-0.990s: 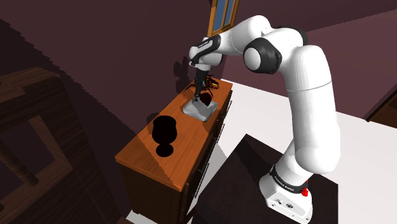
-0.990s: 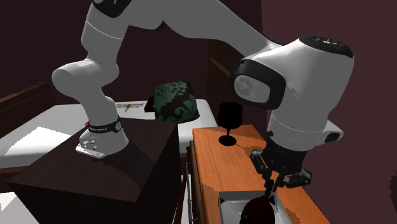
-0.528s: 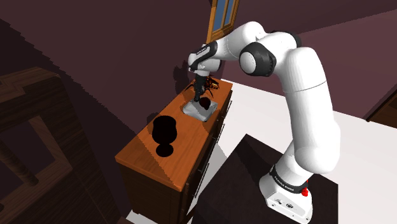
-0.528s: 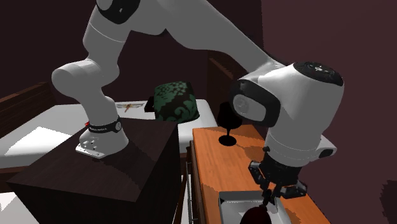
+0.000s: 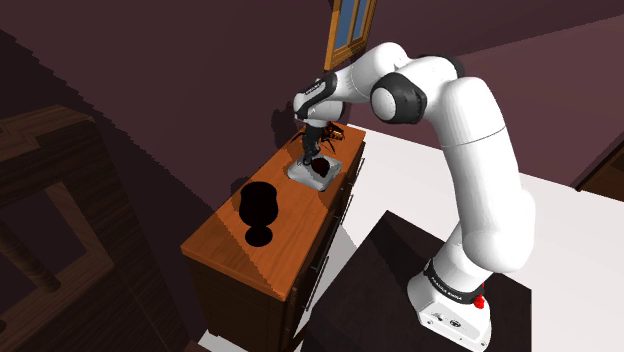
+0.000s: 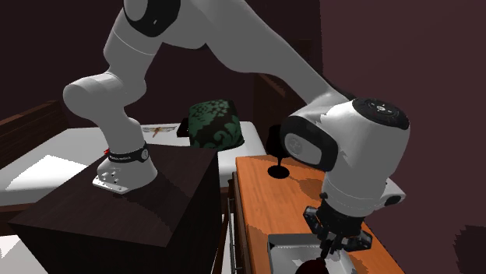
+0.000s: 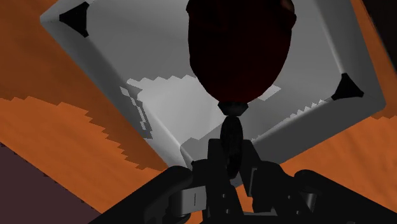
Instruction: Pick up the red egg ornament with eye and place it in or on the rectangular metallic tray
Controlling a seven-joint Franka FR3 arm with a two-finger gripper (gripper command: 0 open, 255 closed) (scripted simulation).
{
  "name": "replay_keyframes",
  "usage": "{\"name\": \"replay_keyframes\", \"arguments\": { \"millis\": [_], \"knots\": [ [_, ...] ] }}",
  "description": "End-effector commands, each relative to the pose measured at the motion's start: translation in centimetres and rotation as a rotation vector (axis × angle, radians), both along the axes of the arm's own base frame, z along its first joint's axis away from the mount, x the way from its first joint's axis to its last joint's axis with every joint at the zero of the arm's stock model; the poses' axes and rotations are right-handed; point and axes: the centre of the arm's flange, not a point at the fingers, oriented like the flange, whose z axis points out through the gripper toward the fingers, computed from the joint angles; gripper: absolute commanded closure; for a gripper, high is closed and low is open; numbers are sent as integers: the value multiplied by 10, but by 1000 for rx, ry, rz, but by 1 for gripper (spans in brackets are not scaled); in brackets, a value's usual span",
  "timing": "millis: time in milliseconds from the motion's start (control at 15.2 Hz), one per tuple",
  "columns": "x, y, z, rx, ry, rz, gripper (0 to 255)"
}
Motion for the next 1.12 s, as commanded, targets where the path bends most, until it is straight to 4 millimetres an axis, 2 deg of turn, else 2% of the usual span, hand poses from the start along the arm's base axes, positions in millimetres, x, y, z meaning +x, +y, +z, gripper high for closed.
{"name": "replay_keyframes", "arguments": {
  "millis": [0,330,396,726,990,1056],
  "knots": [
    [-3,-4,-6,-1,10,-4,255],
    [-3,-4,-6,-1,10,-4,255],
    [-3,-2,-8,0,10,-4,0],
    [-3,-4,-6,-1,10,-4,0],
    [-4,-9,43,-1,10,-4,0],
    [-4,-9,43,-1,10,-4,0]
  ]
}}
